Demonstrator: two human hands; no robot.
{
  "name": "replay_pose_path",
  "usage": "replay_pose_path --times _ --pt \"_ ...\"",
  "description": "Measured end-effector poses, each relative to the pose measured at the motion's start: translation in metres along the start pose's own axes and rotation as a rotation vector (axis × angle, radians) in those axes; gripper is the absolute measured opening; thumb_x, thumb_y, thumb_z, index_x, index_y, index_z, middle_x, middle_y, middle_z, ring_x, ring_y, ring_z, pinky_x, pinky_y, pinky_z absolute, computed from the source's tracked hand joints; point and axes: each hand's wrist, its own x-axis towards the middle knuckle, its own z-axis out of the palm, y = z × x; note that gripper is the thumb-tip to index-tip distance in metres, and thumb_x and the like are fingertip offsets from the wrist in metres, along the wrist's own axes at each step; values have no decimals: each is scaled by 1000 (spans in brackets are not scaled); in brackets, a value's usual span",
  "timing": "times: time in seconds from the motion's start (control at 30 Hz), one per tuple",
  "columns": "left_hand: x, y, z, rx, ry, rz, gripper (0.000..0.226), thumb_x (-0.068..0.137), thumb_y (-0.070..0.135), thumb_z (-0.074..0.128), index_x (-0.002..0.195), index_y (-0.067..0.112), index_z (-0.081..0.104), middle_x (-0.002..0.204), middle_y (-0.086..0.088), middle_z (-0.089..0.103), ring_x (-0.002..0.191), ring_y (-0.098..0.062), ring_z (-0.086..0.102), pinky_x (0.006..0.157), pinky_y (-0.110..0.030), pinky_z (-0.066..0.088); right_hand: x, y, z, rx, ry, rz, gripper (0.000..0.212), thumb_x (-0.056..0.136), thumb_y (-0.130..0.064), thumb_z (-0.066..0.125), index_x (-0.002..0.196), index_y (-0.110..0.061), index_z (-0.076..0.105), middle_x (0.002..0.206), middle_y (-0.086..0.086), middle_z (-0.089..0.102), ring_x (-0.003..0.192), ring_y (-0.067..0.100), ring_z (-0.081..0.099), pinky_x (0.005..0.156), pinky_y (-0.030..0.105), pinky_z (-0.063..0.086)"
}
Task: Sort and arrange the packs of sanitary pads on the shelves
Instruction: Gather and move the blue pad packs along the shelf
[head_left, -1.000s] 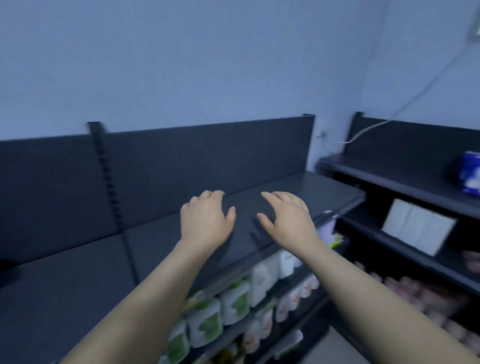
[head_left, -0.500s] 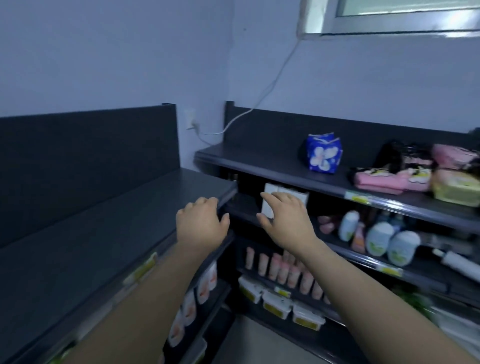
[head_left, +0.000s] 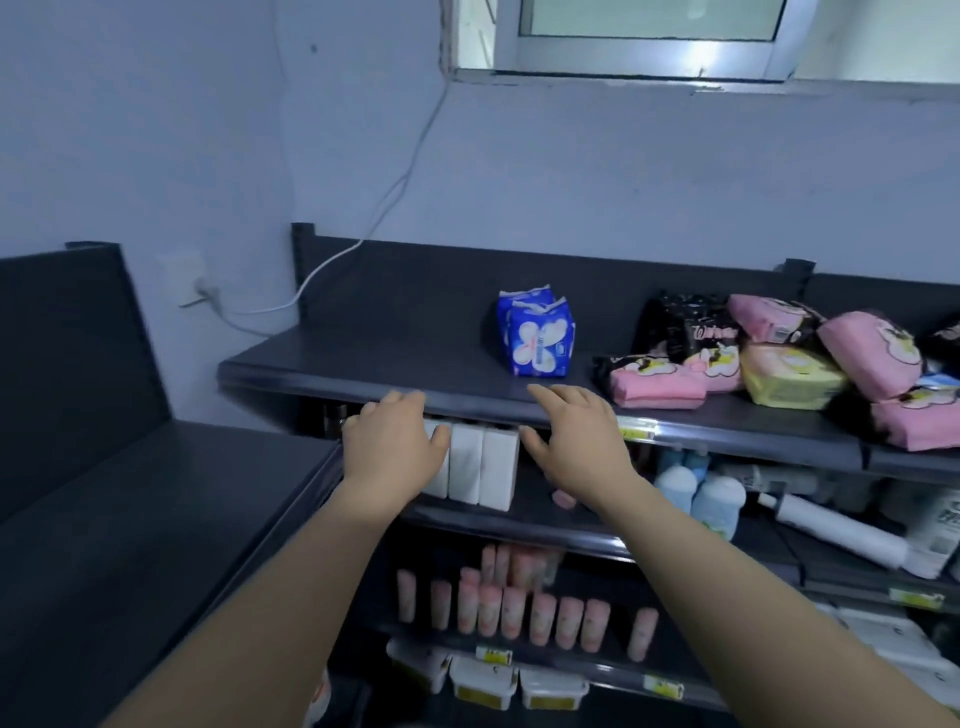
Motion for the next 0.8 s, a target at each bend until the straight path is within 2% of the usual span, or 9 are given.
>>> replay_pose_path --times 0.3,0.43,0.6,0.8 --pt "120 17 48 -43 -43 120 46 96 44 47 134 19 50 129 -3 56 113 -26 54 93 -39 41 86 50 31 -20 54 130 54 91 -40 56 140 -21 44 134 4 52 128 26 41 108 39 28" --pt "165 30 80 -61 -64 112 46 95 43 49 135 20 49 128 -3 56 112 -26 54 93 -39 42 123 86 50 -35 44 157 55 91 -41 56 142 -24 43 135 2 52 129 26 41 107 36 28" --pt "226 47 117 -50 -57 88 41 97 35 49 135 20 49 128 -4 56 113 -28 54 92 -40 43 182 137 75 -34 48 151 55 87 -41 60 138 -23 48 130 4 55 126 28 45 106 39 34" --pt "295 65 157 -72 -69 11 44 96 32 51 138 20 46 130 -5 54 115 -27 54 93 -41 45 251 189 100 -20 0 100 60 85 -46 60 139 -26 43 136 4 50 130 27 41 108 40 32"
